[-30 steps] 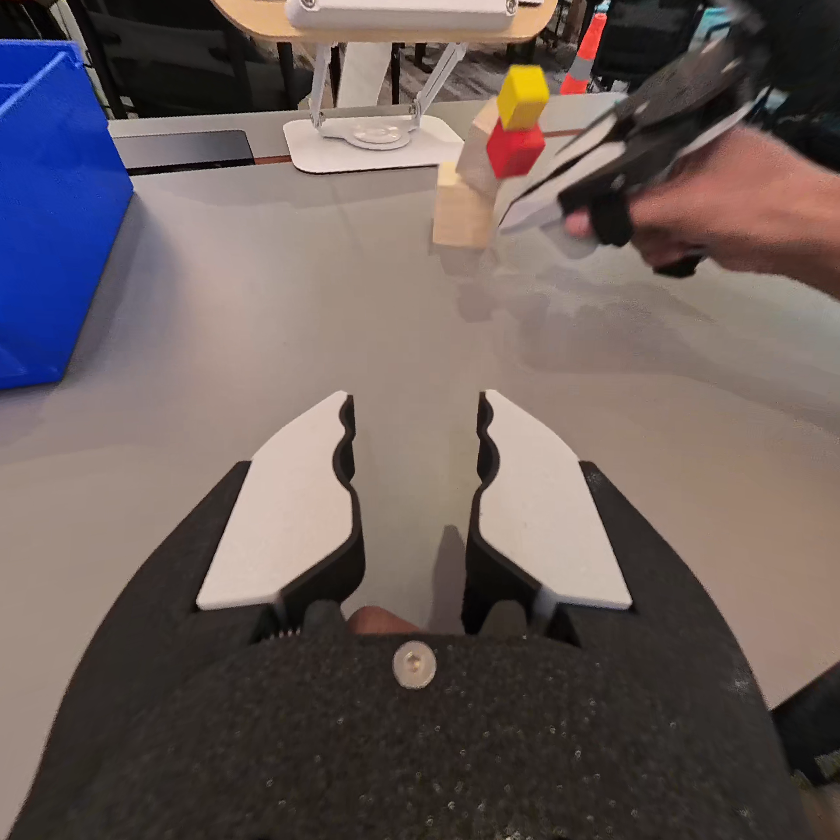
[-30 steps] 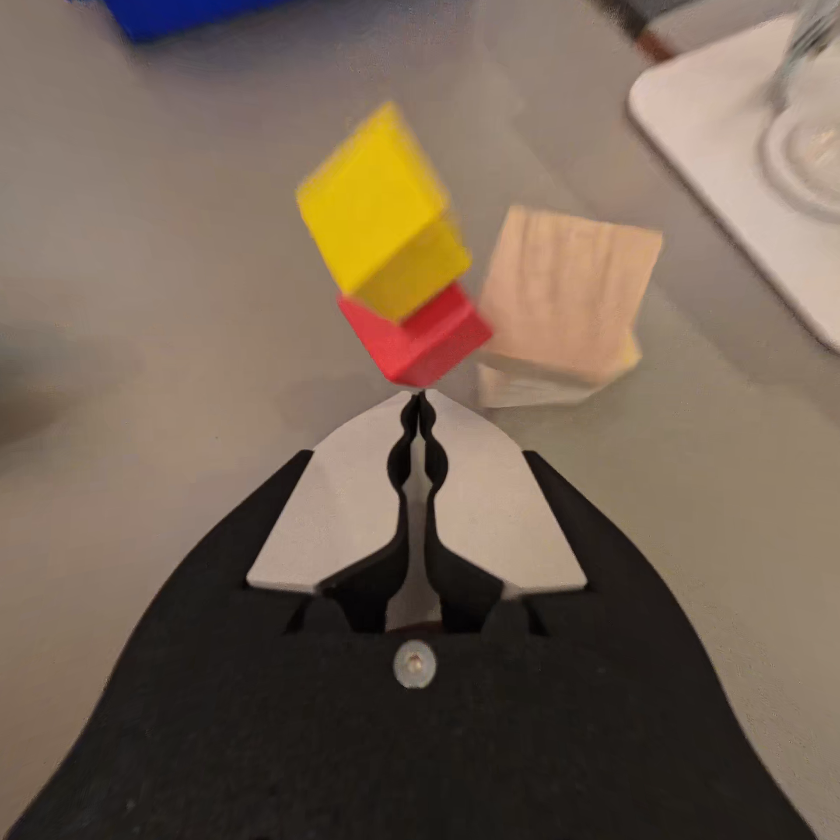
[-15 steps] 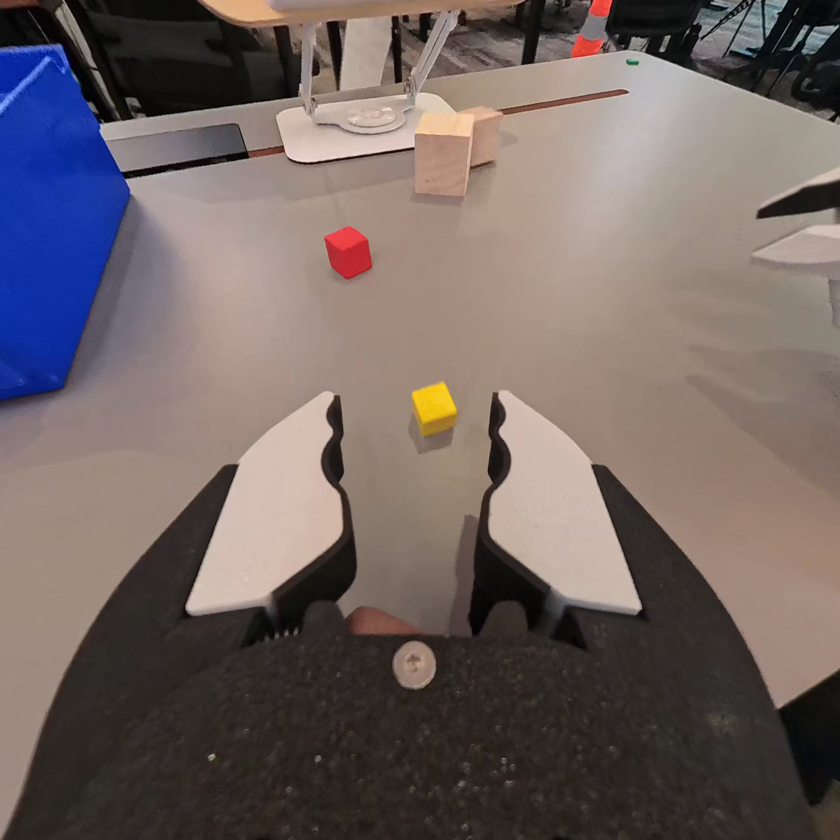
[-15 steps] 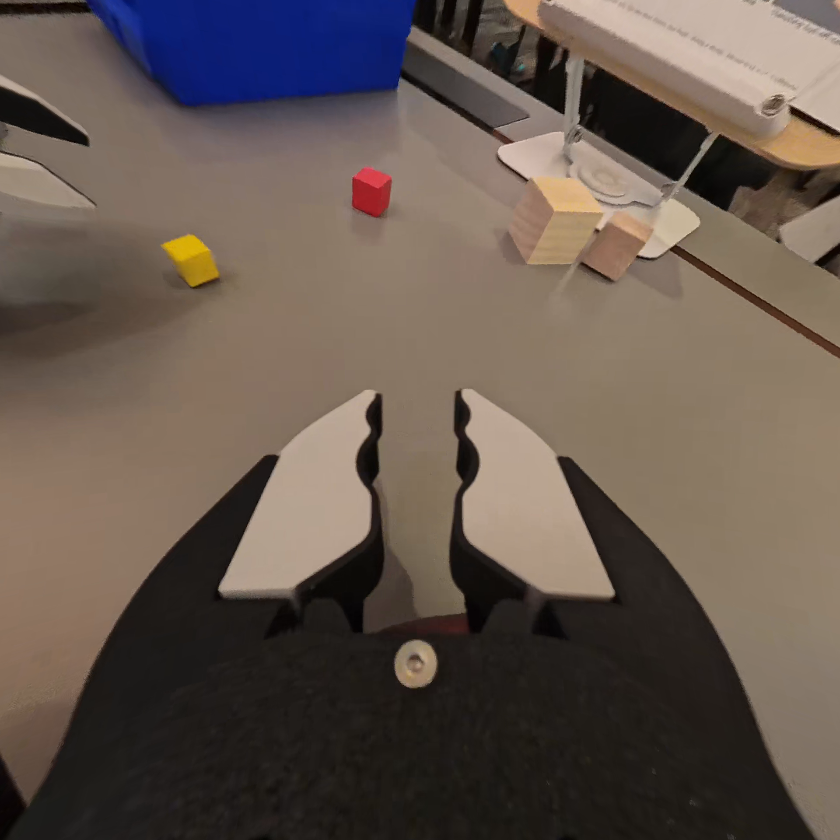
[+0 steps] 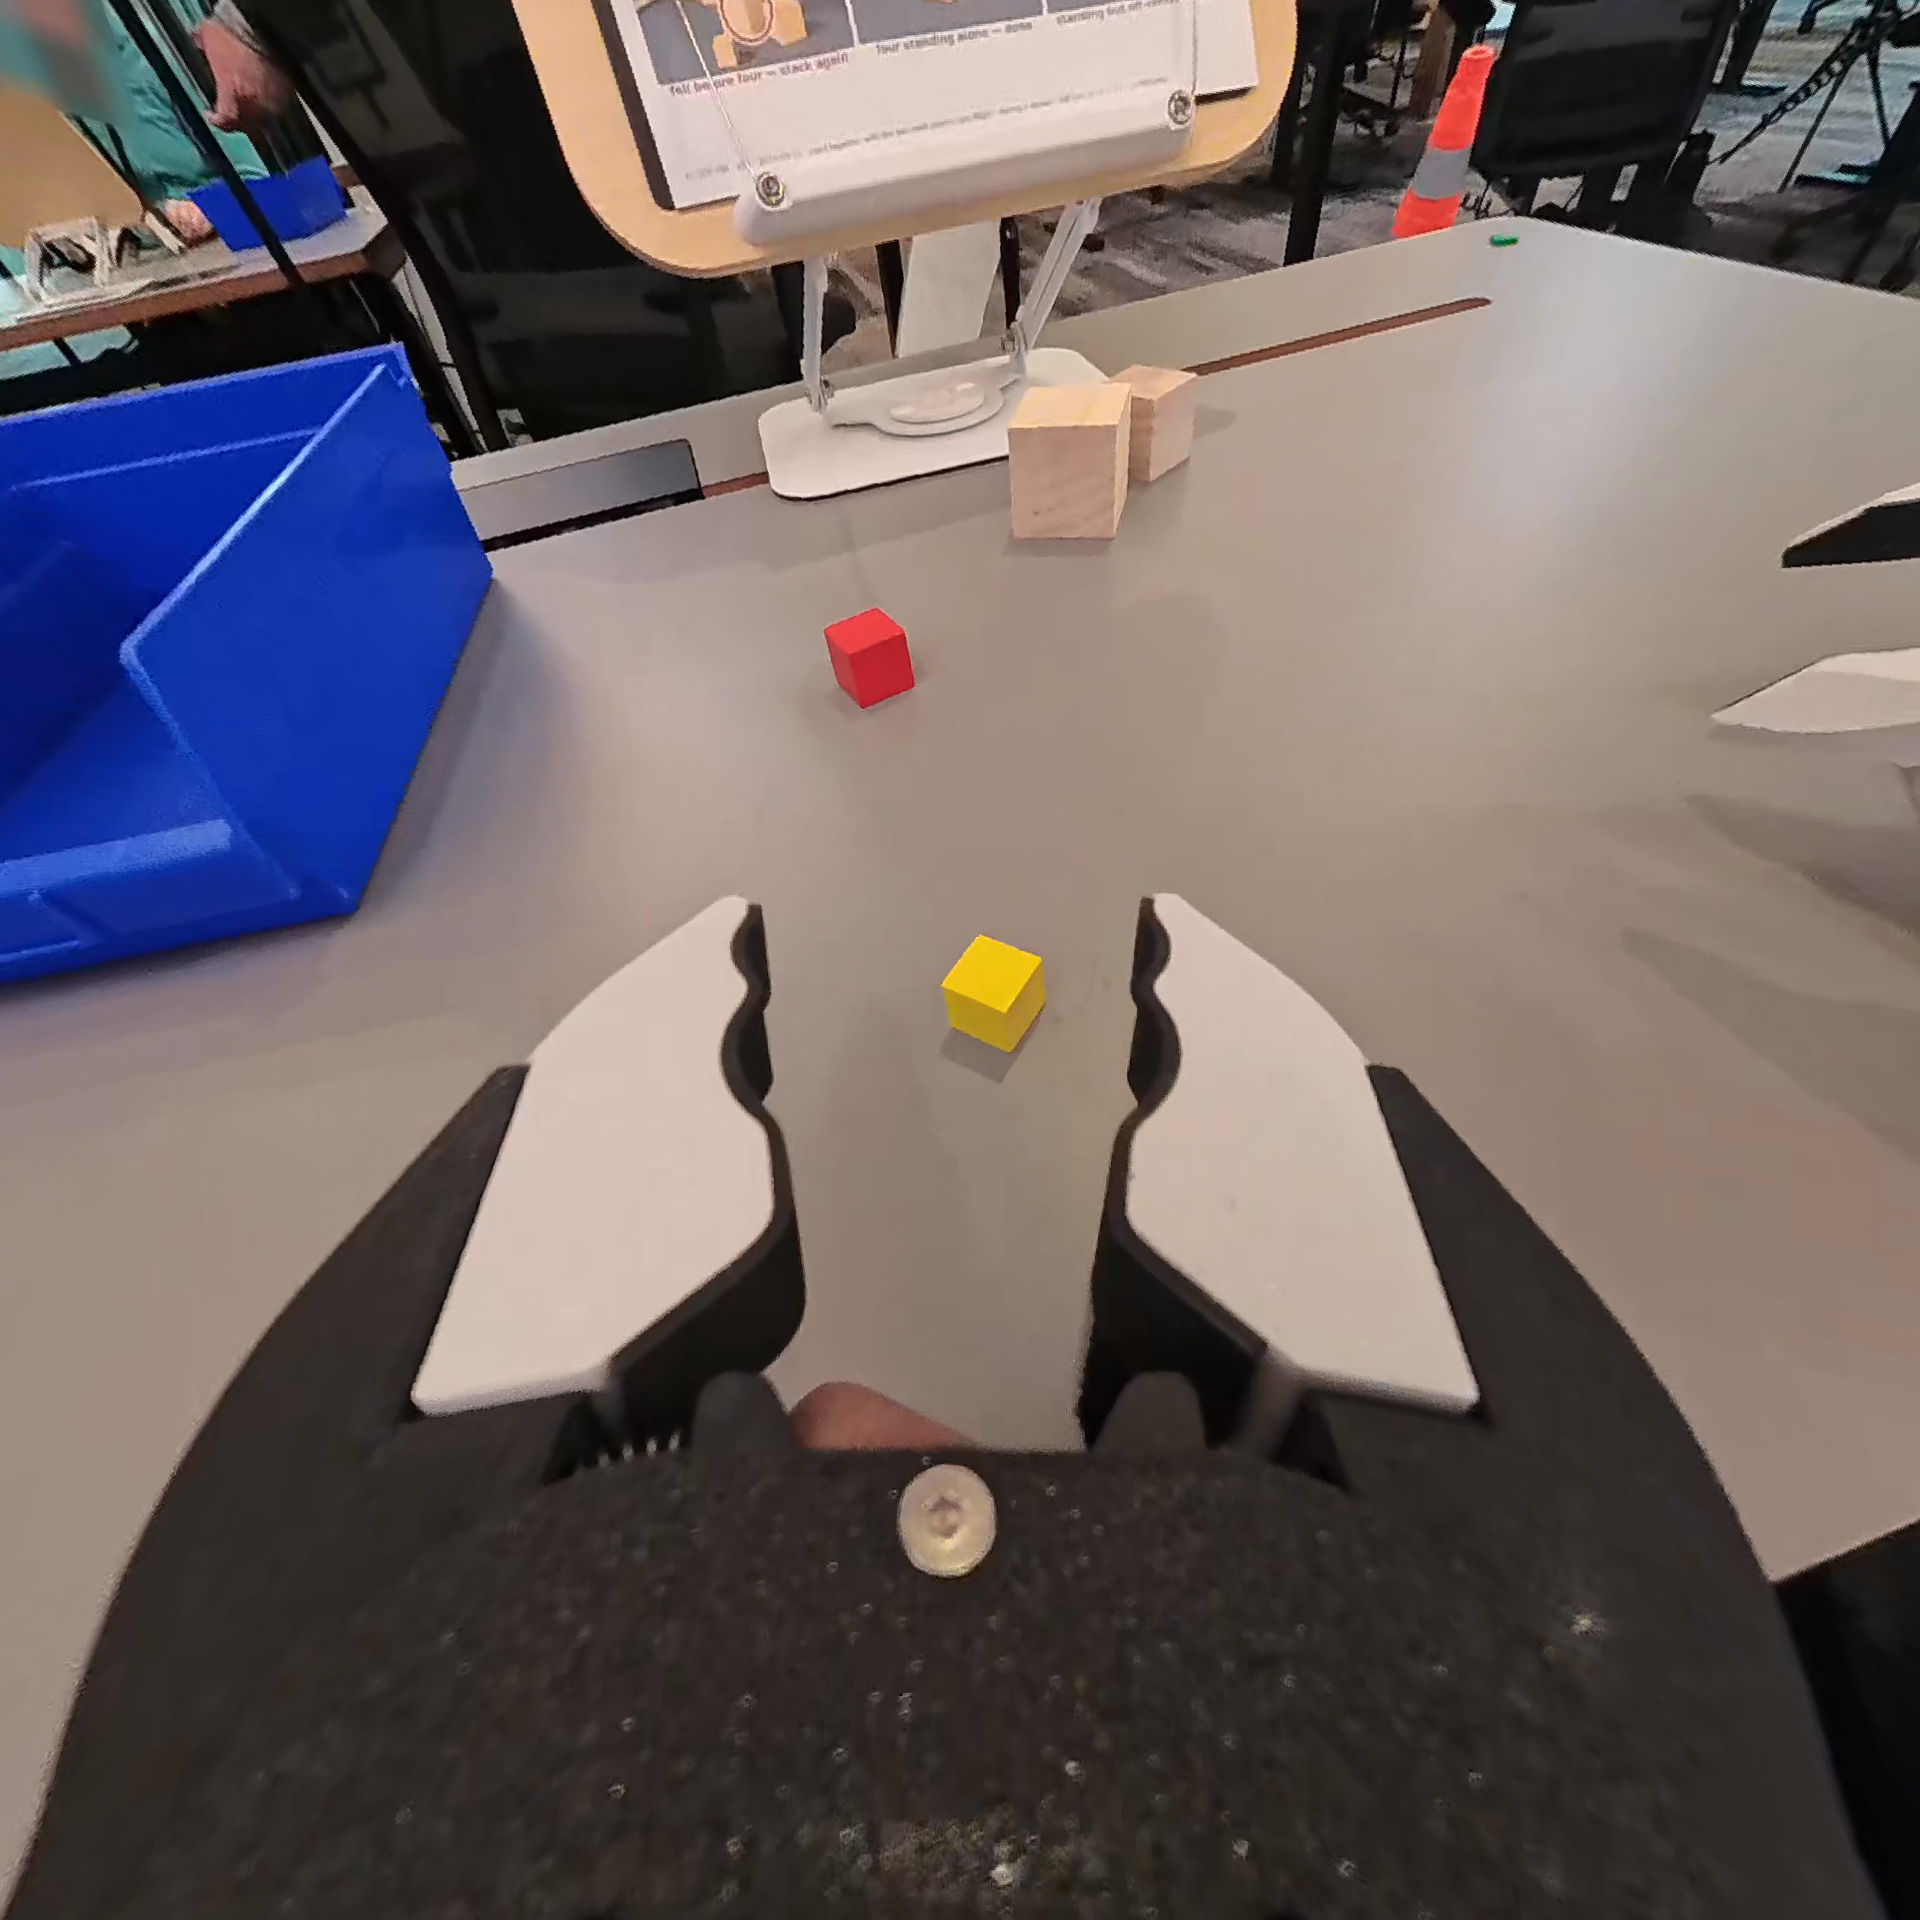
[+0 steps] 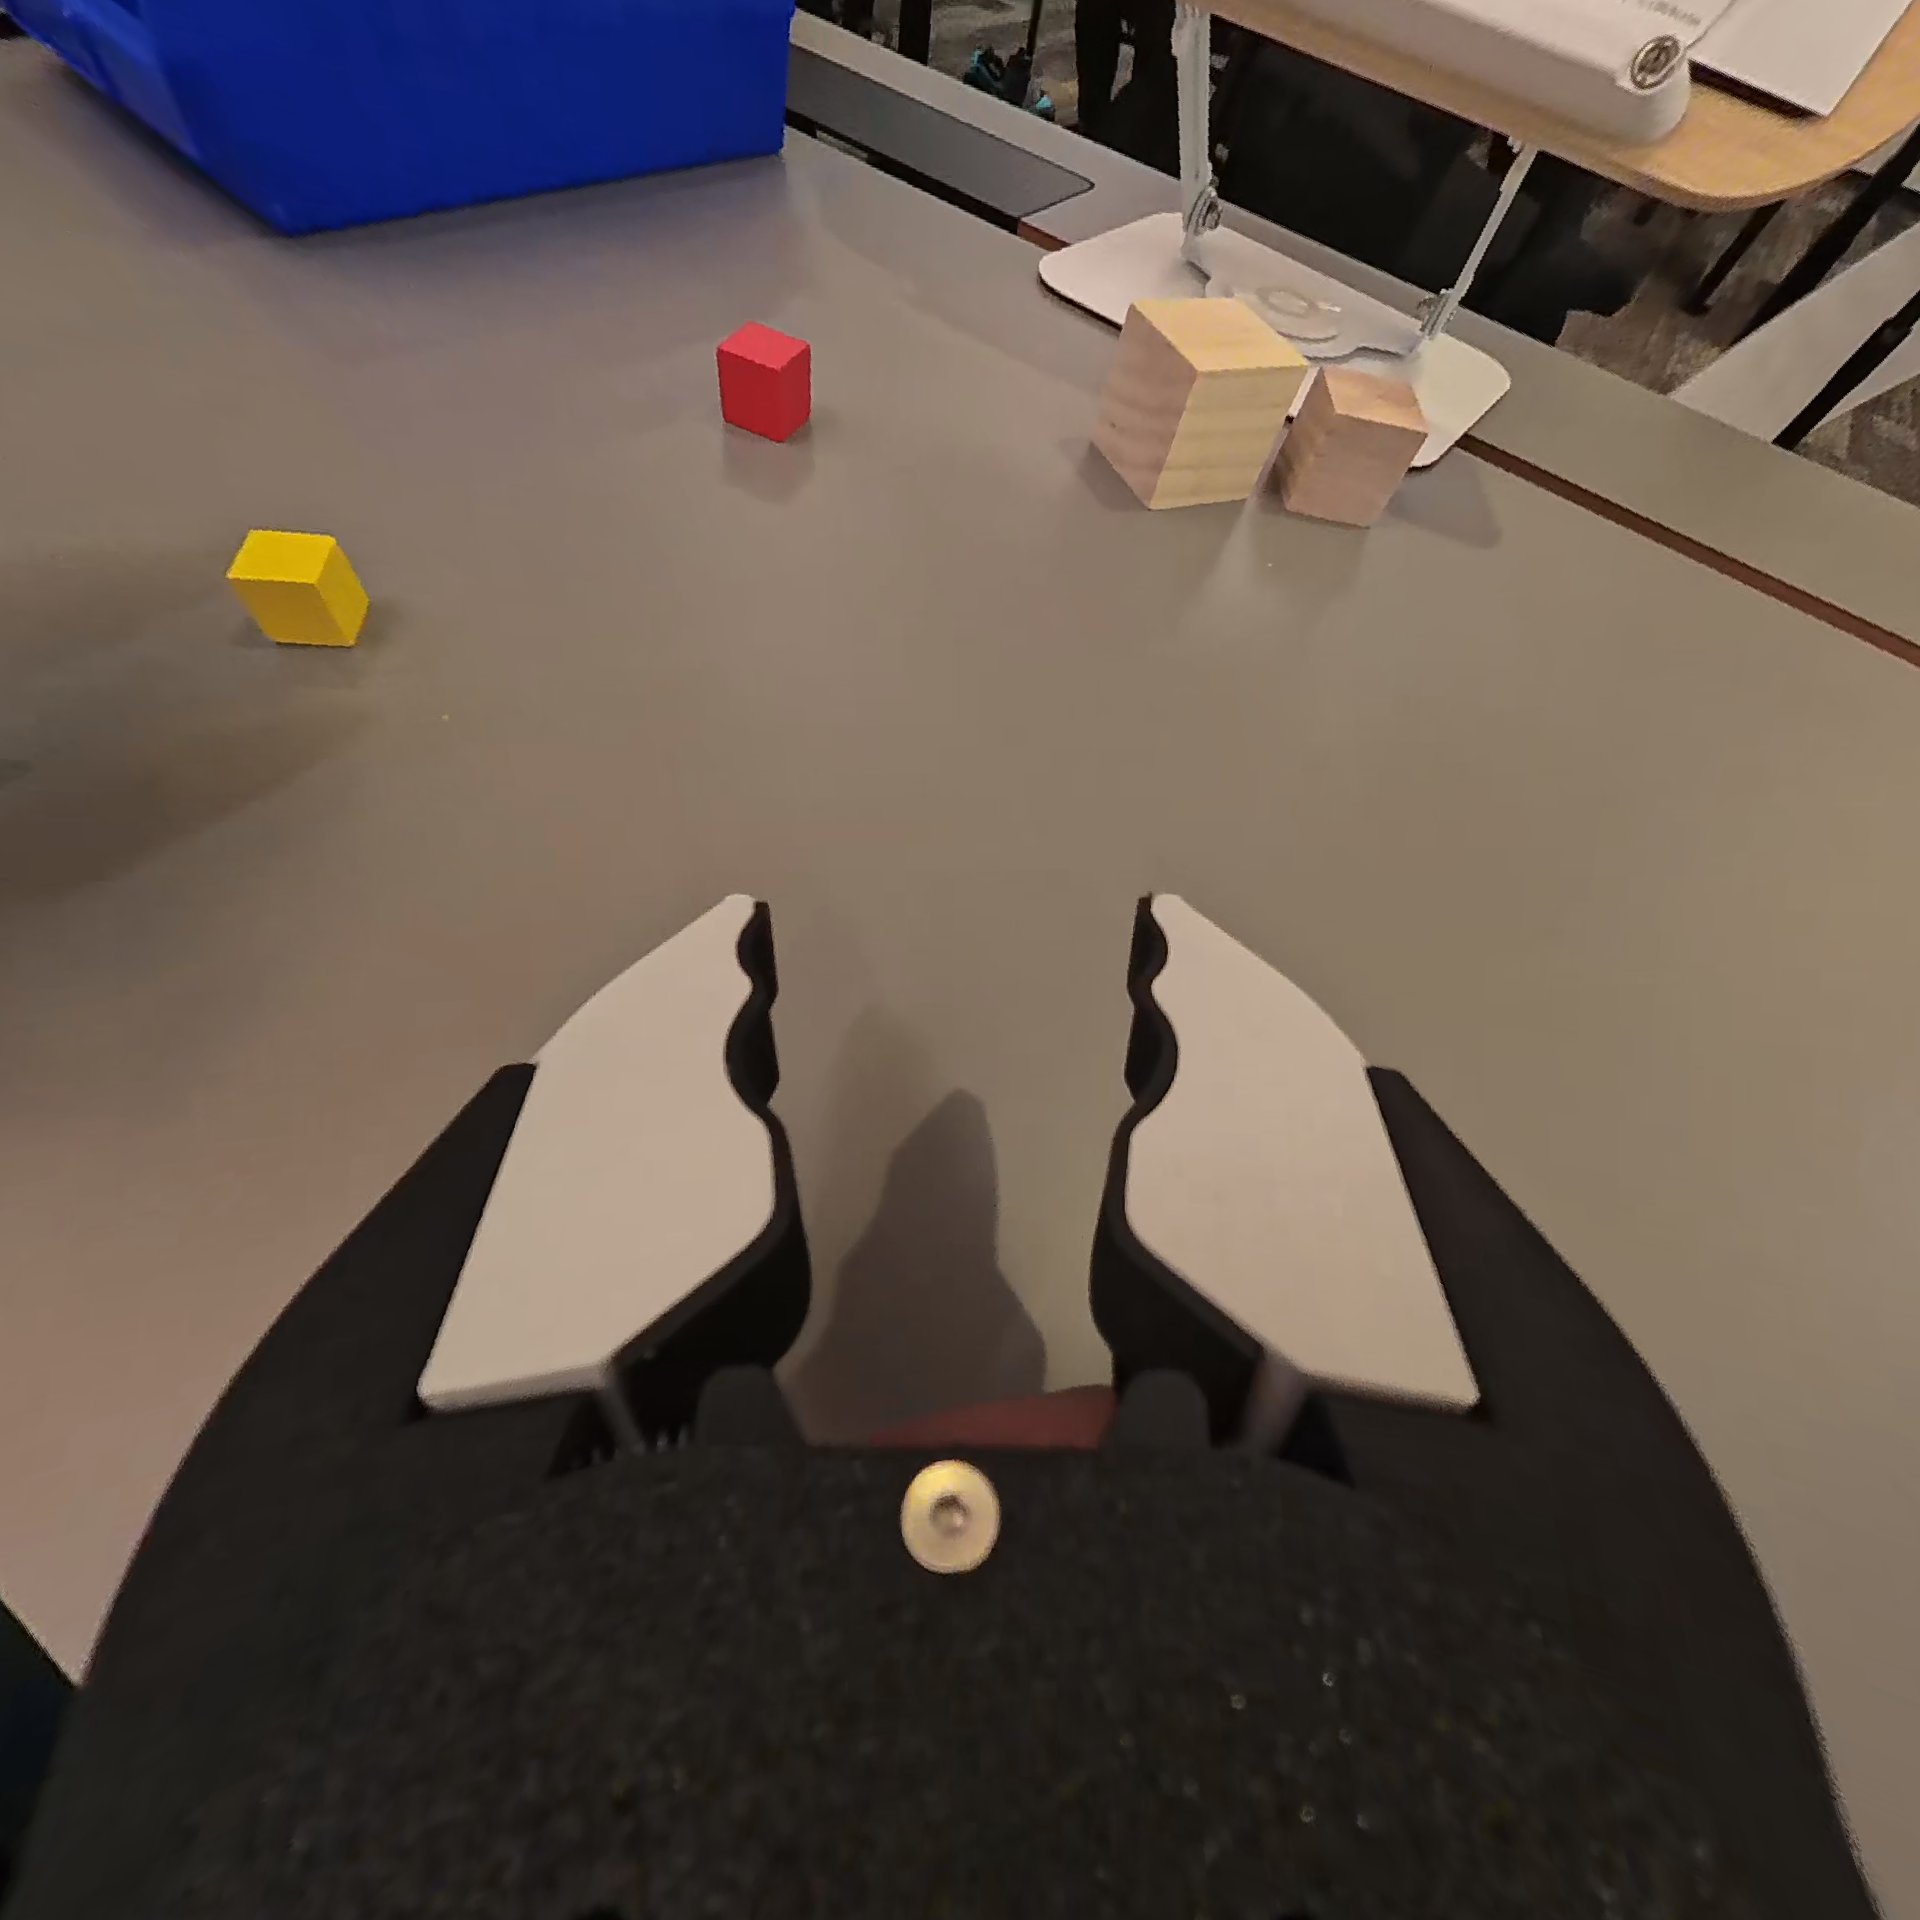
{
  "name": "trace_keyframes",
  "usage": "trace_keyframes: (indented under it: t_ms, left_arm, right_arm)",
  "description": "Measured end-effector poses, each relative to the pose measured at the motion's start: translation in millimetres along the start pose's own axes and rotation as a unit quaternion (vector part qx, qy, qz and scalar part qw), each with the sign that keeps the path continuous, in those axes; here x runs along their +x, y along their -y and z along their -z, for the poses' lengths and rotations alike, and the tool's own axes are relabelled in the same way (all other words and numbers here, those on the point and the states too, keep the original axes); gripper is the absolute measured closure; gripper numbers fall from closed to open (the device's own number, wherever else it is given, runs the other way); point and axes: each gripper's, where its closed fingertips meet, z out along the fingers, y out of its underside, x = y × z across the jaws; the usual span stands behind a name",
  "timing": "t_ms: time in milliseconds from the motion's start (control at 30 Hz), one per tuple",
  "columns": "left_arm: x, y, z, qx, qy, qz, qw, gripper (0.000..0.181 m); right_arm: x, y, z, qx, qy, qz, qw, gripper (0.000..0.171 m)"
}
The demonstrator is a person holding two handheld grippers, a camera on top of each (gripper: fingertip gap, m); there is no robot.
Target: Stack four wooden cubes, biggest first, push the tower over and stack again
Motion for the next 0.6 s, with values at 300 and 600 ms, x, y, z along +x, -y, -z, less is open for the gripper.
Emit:
trace_keyframes:
  t_ms: [300, 600]
  left_arm:
    - [6.0, -4.3, -0.7, -0.008, -0.01, 0.001, 1.0, 0.115]
    - [11.3, 9.6, -31.8, -0.072, -0.057, -0.001, 0.996, 0.111]
  right_arm:
    - [-2.2, -3.0, 0.0, -0.008, 0.008, -0.005, 1.0, 0.107]
    - [0.3, -5.8, -1.6, -0.017, 0.014, -0.011, 1.0, 0.108]
